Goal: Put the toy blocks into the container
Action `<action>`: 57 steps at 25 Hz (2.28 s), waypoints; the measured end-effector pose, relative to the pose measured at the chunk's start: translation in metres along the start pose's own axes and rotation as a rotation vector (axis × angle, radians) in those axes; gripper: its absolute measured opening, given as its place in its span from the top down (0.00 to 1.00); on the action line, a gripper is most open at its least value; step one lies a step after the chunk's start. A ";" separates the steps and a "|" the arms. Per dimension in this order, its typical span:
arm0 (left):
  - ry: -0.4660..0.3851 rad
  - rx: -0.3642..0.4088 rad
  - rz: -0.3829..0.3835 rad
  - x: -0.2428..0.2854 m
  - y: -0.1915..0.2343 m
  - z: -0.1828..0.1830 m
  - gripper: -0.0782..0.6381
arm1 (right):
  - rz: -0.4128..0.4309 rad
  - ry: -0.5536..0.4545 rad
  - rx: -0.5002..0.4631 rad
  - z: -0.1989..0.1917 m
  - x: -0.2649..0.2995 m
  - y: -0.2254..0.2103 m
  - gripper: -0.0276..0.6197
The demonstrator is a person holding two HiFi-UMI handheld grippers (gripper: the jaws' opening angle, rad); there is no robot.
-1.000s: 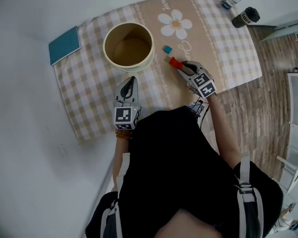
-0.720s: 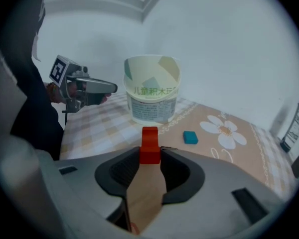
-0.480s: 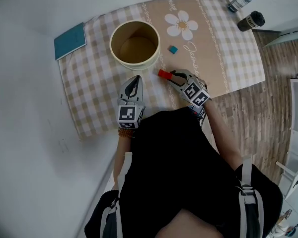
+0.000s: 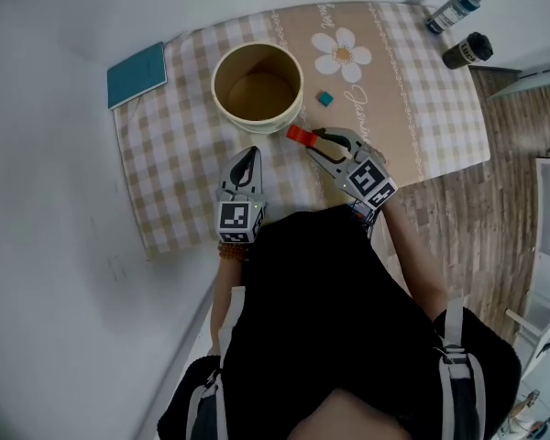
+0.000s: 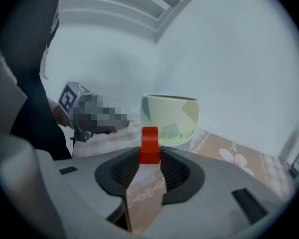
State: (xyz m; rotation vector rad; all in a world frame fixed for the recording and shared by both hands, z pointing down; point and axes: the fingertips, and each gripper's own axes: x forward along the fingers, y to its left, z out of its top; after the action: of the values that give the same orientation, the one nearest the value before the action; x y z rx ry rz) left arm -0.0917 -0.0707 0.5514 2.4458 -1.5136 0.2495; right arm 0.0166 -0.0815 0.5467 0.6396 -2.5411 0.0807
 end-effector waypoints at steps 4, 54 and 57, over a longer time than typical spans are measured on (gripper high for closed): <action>-0.008 -0.004 0.002 0.000 0.002 0.001 0.90 | -0.003 -0.145 -0.093 0.061 -0.021 0.005 0.75; -0.029 0.002 0.015 -0.001 0.009 0.011 0.90 | -0.161 -0.158 -0.083 0.130 0.033 -0.075 0.75; -0.027 0.002 0.014 -0.001 0.009 0.010 0.90 | -0.195 -0.166 -0.062 0.124 0.024 -0.087 0.75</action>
State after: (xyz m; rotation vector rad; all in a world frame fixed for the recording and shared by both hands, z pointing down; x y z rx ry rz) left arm -0.1003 -0.0774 0.5427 2.4508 -1.5431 0.2214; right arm -0.0197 -0.1911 0.4453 0.8979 -2.6111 -0.1238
